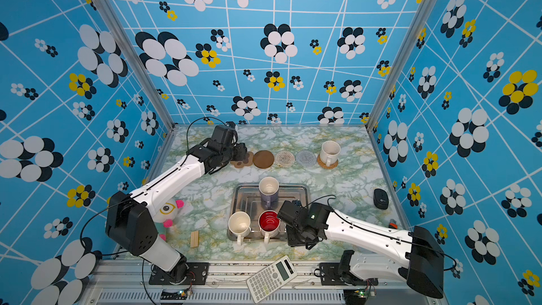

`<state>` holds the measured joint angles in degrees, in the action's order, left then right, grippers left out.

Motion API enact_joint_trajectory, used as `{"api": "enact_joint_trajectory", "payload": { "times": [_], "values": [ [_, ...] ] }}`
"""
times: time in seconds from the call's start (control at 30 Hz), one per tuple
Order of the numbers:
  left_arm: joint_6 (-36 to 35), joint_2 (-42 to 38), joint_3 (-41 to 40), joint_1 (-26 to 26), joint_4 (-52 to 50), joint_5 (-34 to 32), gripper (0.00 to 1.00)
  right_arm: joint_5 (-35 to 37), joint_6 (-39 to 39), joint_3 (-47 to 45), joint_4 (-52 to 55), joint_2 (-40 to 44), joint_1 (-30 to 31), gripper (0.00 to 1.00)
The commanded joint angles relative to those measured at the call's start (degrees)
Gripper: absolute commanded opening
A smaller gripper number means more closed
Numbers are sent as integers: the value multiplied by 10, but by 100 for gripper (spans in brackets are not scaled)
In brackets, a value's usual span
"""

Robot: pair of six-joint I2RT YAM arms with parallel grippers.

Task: Place cups on coasters
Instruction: Pick up the cup from the tray.

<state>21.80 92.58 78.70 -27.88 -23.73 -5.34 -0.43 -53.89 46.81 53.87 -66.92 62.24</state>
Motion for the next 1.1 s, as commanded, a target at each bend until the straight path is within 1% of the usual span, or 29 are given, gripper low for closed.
{"api": "enact_joint_trajectory", "payload": {
  "times": [0.0,0.43,0.73,0.8,0.93,1.07],
  "values": [
    [-1,-5,-2,-3,4,8,56,17,-14,-14,-3,-2,3,36],
    [-2,-7,-4,-5,2,8,56,27,-17,-21,-24,-18,3,35],
    [-3,-10,-3,-6,-2,6,56,32,-10,-19,-21,-30,3,21],
    [-3,-12,-5,-7,-1,7,56,39,-8,-16,-14,-33,3,16],
    [-3,-18,-5,-10,-1,6,56,45,-7,-10,0,-41,4,1],
    [-4,-20,-5,-11,0,4,56,53,-7,-5,9,-44,5,0]
  ]
}}
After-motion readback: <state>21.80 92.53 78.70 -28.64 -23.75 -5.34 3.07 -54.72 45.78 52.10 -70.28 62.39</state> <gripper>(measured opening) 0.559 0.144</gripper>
